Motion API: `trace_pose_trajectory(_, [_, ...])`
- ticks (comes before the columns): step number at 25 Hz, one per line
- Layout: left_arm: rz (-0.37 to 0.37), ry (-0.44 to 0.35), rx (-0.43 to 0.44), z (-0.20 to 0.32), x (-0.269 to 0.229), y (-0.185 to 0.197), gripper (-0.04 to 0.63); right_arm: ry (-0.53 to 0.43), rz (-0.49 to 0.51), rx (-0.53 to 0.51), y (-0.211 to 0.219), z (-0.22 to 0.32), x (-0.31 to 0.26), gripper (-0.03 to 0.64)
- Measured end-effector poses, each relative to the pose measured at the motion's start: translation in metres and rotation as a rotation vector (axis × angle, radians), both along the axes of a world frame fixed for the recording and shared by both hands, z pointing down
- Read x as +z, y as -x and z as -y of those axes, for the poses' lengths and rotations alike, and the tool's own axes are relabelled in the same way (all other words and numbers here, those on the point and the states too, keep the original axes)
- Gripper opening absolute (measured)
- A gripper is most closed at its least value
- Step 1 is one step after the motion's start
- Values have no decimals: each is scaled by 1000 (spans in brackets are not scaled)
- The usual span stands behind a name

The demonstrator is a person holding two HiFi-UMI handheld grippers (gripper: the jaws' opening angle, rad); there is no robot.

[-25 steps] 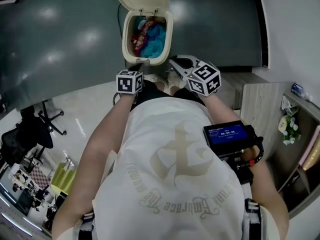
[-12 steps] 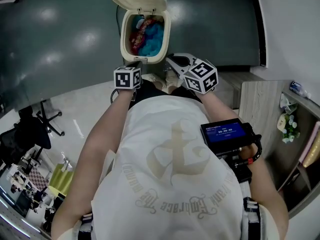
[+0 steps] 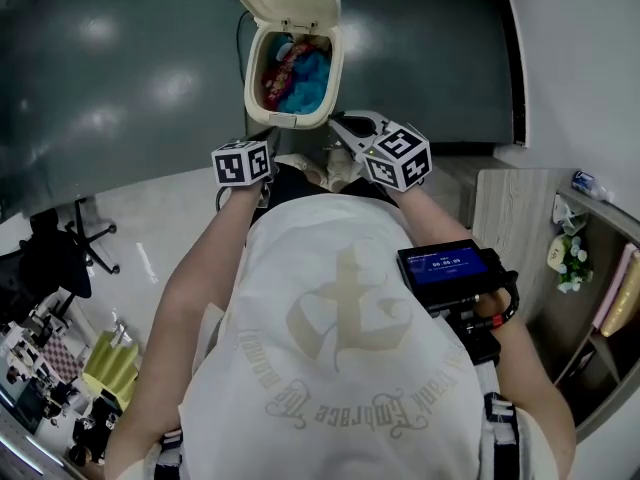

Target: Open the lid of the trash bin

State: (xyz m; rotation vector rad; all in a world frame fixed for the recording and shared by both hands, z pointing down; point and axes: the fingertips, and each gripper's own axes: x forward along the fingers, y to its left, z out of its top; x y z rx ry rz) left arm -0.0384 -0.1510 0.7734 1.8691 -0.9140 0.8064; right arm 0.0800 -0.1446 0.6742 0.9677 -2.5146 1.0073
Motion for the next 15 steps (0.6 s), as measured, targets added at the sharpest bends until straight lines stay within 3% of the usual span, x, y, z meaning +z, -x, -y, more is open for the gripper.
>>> trace_pose_trajectory(8, [-76, -229, 24, 5, -62, -11, 14, -41, 16, -38, 8, 13, -16, 5])
trace_pose_trajectory(15, [-120, -400, -51, 21, -128, -5, 15, -109, 36, -95, 25, 30, -45, 5])
